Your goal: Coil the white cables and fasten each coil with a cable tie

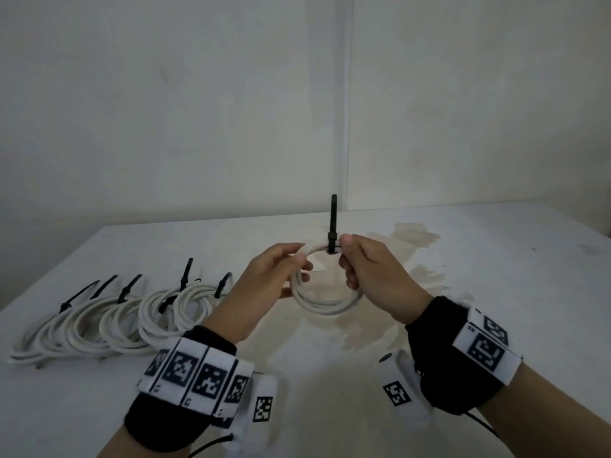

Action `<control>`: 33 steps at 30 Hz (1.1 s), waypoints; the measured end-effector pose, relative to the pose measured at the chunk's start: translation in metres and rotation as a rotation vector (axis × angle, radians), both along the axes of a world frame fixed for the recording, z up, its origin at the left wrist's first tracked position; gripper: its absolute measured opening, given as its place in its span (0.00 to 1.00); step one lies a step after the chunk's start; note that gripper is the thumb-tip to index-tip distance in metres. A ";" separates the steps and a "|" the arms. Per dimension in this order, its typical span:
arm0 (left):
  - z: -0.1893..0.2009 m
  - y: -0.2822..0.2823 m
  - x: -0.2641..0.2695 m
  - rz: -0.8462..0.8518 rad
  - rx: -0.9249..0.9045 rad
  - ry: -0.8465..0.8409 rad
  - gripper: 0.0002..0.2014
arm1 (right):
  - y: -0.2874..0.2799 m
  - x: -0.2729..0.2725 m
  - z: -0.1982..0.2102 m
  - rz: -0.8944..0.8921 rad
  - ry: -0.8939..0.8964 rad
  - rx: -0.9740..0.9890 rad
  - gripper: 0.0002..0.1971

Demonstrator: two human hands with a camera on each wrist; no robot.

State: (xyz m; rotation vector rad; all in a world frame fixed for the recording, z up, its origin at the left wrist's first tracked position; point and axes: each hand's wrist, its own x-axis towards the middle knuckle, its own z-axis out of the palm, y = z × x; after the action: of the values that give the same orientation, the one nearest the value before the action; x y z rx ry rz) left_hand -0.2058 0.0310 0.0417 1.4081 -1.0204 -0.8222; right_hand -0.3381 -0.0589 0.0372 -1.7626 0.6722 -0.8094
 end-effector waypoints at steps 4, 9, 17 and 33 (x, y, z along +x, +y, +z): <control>-0.008 0.017 0.019 0.031 -0.006 -0.058 0.08 | 0.006 0.019 -0.010 0.040 -0.040 0.083 0.16; -0.014 0.026 0.045 0.169 -0.008 -0.130 0.07 | 0.015 0.052 -0.021 0.024 0.037 -0.038 0.12; -0.025 0.024 0.085 0.254 0.154 -0.207 0.06 | 0.016 0.086 -0.030 0.147 0.362 -0.053 0.21; -0.044 0.013 0.116 0.297 0.466 -0.548 0.14 | 0.000 0.096 -0.033 0.145 0.413 0.016 0.25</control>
State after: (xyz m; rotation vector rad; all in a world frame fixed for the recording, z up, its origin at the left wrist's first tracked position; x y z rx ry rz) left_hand -0.0902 0.0437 -0.0025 2.2054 -1.0182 -0.4723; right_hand -0.2426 -0.0584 0.0042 -1.9587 0.8044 -0.3406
